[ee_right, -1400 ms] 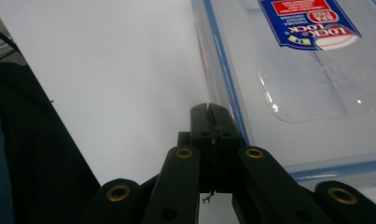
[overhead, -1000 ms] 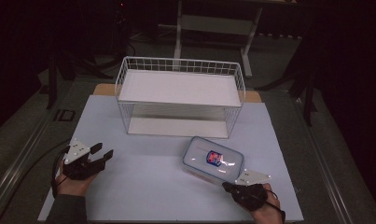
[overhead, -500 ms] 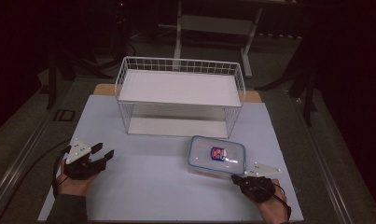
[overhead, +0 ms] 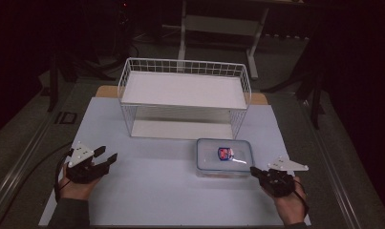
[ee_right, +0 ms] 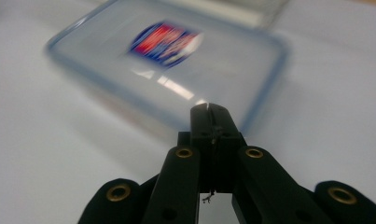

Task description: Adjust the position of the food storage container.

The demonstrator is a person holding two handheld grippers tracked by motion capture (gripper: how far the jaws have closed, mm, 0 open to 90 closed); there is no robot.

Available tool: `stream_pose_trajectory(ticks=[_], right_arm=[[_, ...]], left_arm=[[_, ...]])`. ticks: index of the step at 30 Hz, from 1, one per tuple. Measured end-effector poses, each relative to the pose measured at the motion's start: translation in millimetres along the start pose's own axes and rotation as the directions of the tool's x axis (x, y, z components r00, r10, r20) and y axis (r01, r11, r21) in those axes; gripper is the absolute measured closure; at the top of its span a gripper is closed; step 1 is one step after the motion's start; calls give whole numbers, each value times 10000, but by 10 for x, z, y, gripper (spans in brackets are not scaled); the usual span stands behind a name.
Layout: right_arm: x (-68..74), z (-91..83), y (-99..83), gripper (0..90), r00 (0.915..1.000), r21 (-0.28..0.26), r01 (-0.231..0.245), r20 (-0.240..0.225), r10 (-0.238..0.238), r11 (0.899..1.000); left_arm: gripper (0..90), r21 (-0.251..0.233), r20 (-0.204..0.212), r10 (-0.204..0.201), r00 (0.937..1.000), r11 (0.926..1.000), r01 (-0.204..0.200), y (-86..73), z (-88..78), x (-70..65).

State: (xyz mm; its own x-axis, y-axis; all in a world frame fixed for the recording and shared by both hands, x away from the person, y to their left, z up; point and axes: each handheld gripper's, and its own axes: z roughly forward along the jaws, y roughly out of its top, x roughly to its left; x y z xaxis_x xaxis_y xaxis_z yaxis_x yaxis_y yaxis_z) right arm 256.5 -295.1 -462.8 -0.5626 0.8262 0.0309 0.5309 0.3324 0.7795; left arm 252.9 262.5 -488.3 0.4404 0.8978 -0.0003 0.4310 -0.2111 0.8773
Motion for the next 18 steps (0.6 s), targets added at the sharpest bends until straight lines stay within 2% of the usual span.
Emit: stream_pose_trajectory(ticks=[1,2,3,4,5,6,7,8,11,14,18], right_arm=[[-58,-8,21,898,9997,-104,-196,130,197,9998],[-58,-8,21,898,9997,-104,-196,130,197,9998],[-187,25,41,898,9978,-186,-565,344,571,9982],[-255,61,42,898,9965,-138,-721,412,727,9973],[-255,61,42,898,9965,-138,-721,412,727,9973],[-378,157,24,898,9917,26,-1177,519,1174,9930],[-378,157,24,898,9917,26,-1177,519,1174,9930],[-469,257,2,898,9862,201,-1574,543,1561,9873],[-503,347,5,898,9852,351,-1637,583,1615,9859],[-494,455,55,898,9878,560,-1442,668,1404,9880],[-496,498,79,899,9854,609,-1544,813,1493,9861]], left_arm=[[462,20,13,-1,10000,10000,1,-2,7,2],[462,49,14,3,10000,10000,-3,-3,11,2],[461,68,12,10,10000,10000,-10,-3,15,0],[461,67,8,10,10000,10000,-10,-3,18,-1],[461,68,-3,10,10000,10000,-10,-4,20,0],[460,65,-13,-17,10000,10000,18,-5,22,2],[460,70,-26,-31,10000,10000,31,-7,20,7],[459,58,-63,-90,9999,9999,90,-11,15,16],[458,29,-74,-138,9999,9999,138,-15,9,24],[457,-9,-58,-147,9999,9999,147,-15,2,28],[457,-48,-48,-94,9999,9999,93,-9,-10,16]])
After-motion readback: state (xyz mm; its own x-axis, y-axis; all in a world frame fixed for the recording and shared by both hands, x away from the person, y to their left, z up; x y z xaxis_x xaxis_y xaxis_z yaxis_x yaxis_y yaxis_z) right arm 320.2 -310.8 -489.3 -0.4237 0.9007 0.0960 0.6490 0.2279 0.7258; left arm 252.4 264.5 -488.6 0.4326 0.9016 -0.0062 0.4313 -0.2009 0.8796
